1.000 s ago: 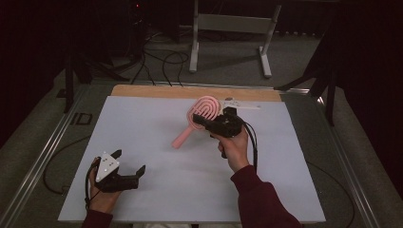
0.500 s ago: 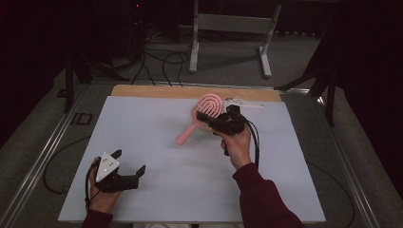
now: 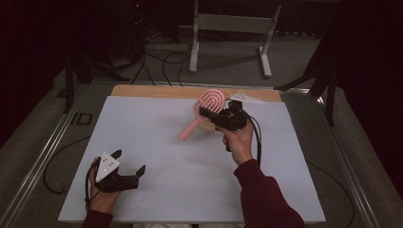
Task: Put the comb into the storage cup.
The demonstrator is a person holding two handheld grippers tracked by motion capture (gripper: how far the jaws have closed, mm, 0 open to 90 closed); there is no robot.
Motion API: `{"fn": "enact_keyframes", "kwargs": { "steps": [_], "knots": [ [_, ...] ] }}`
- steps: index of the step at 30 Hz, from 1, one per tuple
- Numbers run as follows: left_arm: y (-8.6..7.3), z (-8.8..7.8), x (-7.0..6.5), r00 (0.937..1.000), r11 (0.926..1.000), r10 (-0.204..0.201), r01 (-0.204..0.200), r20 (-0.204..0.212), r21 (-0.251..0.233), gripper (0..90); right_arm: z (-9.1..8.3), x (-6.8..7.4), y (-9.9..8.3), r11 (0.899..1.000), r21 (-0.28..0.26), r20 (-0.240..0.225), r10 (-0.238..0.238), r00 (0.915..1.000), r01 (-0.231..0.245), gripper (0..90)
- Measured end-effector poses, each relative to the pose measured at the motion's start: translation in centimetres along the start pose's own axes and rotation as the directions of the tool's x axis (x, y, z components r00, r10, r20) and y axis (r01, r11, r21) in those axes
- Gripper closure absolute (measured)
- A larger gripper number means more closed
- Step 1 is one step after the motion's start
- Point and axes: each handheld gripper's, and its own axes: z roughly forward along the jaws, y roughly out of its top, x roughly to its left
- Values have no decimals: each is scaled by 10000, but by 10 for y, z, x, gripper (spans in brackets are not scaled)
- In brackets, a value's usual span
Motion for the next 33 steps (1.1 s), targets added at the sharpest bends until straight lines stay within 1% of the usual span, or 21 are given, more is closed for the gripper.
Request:
{"fn": "enact_keyframes", "kwargs": {
  "steps": [2,12,22,28,33],
  "knots": [
    [0,0,0,10000,10000,-9,9,5,-1,1,0,-1,2,10000,-8,1,79,10000,-79,640],
    [0,0,0,10000,10000,-32,32,-5,11,1,0,-3,10,10000,-48,190,65,9998,-64,640],
    [-1,0,1,10000,10000,-47,47,-9,-4,1,1,-9,16,9999,-83,471,154,9988,-150,640],
    [0,0,1,10000,10000,-30,30,-18,9,1,1,-11,19,9999,-83,636,111,9979,-106,640],
    [0,0,1,10000,10000,-34,34,-20,19,1,1,-15,20,9995,-143,745,274,9968,-264,640]
  ]
}}
